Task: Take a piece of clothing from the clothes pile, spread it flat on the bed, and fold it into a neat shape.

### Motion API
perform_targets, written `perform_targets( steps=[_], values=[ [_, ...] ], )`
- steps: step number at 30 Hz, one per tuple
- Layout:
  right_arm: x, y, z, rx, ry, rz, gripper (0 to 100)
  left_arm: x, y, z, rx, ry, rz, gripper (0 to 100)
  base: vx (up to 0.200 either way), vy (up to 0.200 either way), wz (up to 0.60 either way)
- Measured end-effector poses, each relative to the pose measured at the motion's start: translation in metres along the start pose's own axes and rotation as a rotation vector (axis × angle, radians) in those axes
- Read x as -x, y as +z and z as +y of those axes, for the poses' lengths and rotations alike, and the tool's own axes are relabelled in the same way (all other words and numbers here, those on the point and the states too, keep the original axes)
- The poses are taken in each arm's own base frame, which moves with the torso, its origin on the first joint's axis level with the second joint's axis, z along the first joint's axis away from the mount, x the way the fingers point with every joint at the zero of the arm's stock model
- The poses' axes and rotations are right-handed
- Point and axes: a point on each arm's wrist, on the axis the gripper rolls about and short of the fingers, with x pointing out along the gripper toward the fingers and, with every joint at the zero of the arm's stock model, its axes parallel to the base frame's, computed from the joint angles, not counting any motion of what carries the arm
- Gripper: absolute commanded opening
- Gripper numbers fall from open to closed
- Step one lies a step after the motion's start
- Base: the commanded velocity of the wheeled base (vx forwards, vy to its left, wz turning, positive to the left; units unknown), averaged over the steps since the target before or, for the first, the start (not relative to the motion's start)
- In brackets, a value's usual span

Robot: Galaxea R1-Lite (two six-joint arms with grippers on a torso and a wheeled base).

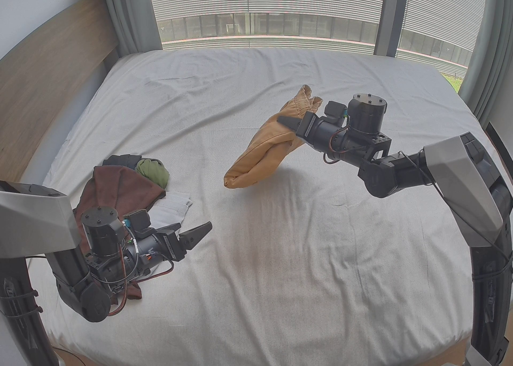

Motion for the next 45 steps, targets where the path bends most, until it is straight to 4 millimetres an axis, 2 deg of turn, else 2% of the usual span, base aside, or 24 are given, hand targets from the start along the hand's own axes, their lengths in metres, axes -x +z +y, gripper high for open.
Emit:
perform_targets(
  steps=[7, 12, 15, 19, 26, 30, 36, 45],
  values=[
    [-0.019, 0.006, 0.004, 0.02, 0.041, -0.03, 0, 0.001, 0.0, 0.001, 0.003, 0.006, 0.001, 100, 0.0, 0.0, 0.0],
    [-0.031, -0.003, -0.004, 0.019, 0.052, -0.03, 0, 0.002, 0.0, 0.002, 0.006, 0.008, 0.002, 100, 0.0, 0.0, 0.0],
    [-0.035, -0.016, -0.017, 0.009, 0.036, -0.011, 0, 0.002, 0.0, 0.002, 0.007, 0.009, 0.002, 100, 0.0, 0.0, 0.0],
    [-0.036, -0.033, -0.045, -0.007, -0.007, 0.011, 0, 0.002, 0.0, 0.002, 0.008, 0.01, 0.002, 100, 0.0, 0.0, 0.0],
    [-0.02, -0.064, -0.086, -0.043, -0.09, 0.058, 0, 0.003, -0.001, 0.003, 0.009, 0.014, 0.003, 100, 0.0, 0.0, 0.0],
    [-0.007, -0.08, -0.099, -0.064, -0.128, 0.087, 0, 0.003, -0.001, 0.004, 0.01, 0.015, 0.003, 100, 0.0, 0.0, 0.0],
    [0.016, -0.096, -0.105, -0.084, -0.164, 0.11, 0, 0.003, 0.0, 0.004, 0.01, 0.016, 0.002, 100, 0.0, 0.0, 0.0],
    [0.036, -0.104, -0.112, -0.087, -0.186, 0.102, 0, 0.003, 0.0, 0.004, 0.01, 0.014, 0.001, 100, 0.0, 0.0, 0.0]
  ],
)
